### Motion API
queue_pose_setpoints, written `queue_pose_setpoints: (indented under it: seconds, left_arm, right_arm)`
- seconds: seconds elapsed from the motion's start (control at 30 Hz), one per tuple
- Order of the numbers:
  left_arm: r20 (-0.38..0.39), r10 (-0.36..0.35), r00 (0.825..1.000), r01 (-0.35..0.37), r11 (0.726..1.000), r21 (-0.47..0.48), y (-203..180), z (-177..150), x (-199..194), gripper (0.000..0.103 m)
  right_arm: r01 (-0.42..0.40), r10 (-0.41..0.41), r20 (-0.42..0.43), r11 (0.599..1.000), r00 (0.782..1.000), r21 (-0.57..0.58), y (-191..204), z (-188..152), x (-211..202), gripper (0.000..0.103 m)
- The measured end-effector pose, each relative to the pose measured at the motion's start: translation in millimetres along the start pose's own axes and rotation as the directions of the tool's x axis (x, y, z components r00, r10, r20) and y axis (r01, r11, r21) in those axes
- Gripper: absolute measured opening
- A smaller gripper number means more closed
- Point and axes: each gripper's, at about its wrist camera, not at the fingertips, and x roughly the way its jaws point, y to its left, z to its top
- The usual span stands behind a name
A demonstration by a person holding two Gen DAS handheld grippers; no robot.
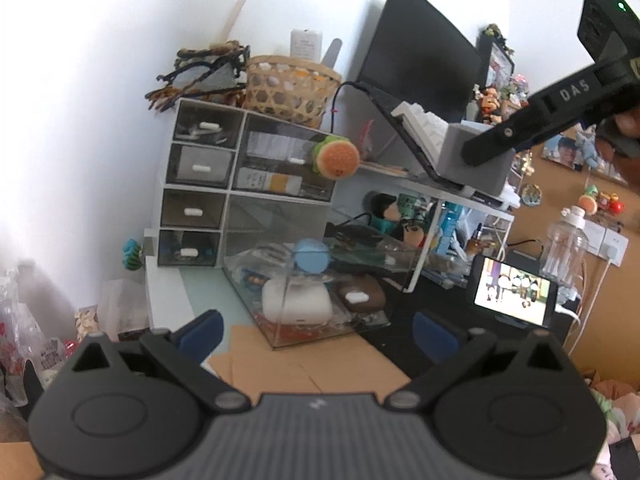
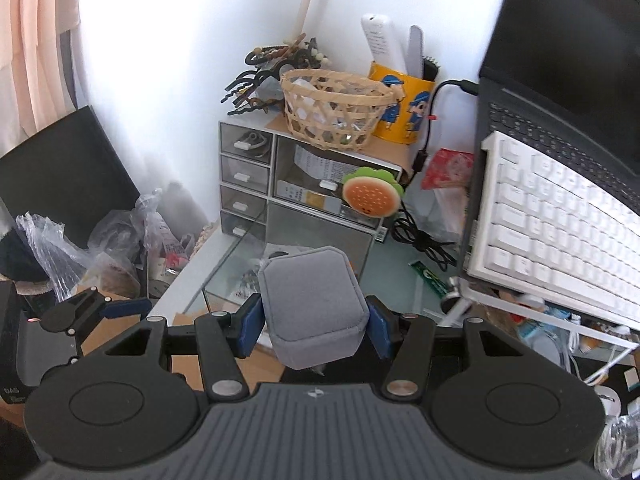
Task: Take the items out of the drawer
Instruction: 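Lift the grey ring box out of the drawer with the right gripper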
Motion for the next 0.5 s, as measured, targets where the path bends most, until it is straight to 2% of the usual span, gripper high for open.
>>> queue_pose_setpoints:
  seconds: [0.5]
  left_arm:
    - [-0.029,-0.01,1.0,0.012,0.997,0.074,-11,-3,1,0.103]
  right_arm:
    - [-0.018,0.019,-0.016,0.999,1.0,0.048,-3,-32,-3,0.058]
